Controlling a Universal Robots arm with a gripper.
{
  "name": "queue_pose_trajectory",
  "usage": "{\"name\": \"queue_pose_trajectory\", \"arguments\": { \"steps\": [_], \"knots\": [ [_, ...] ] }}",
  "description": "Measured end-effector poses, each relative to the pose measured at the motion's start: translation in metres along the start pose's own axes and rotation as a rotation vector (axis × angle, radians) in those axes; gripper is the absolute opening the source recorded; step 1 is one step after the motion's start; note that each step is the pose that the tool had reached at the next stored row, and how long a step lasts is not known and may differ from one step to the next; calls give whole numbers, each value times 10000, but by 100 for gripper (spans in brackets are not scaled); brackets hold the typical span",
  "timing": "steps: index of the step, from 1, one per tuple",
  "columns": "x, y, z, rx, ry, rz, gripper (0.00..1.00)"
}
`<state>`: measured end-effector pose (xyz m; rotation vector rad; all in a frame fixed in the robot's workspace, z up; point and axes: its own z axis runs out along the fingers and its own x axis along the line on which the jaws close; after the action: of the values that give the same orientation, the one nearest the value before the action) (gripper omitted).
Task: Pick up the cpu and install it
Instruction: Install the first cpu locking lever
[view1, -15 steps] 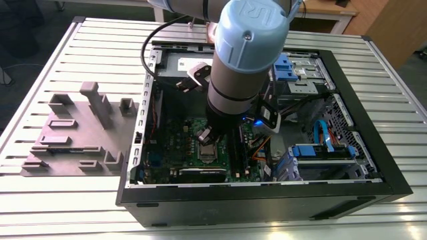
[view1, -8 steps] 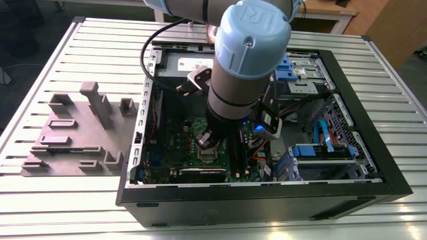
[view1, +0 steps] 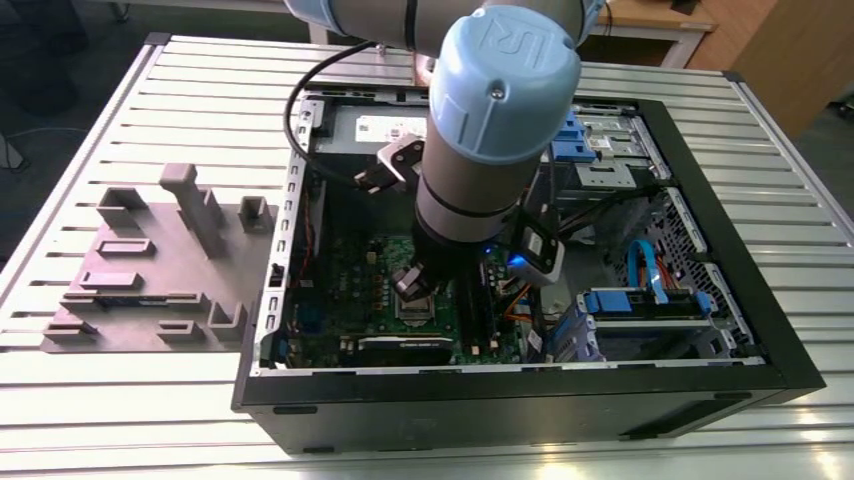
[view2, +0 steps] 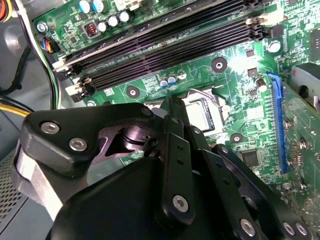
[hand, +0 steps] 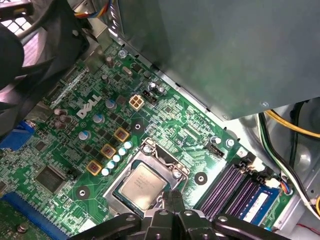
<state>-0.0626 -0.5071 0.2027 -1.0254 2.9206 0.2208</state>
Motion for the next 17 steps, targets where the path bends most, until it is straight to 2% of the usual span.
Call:
{"name": "queue_pose_trajectory", "arguments": {
  "steps": [6,17],
  "knots": [
    [11,-15,41,11,-14,118,10],
    [11,-18,53,1,-2,9,10]
  ]
}}
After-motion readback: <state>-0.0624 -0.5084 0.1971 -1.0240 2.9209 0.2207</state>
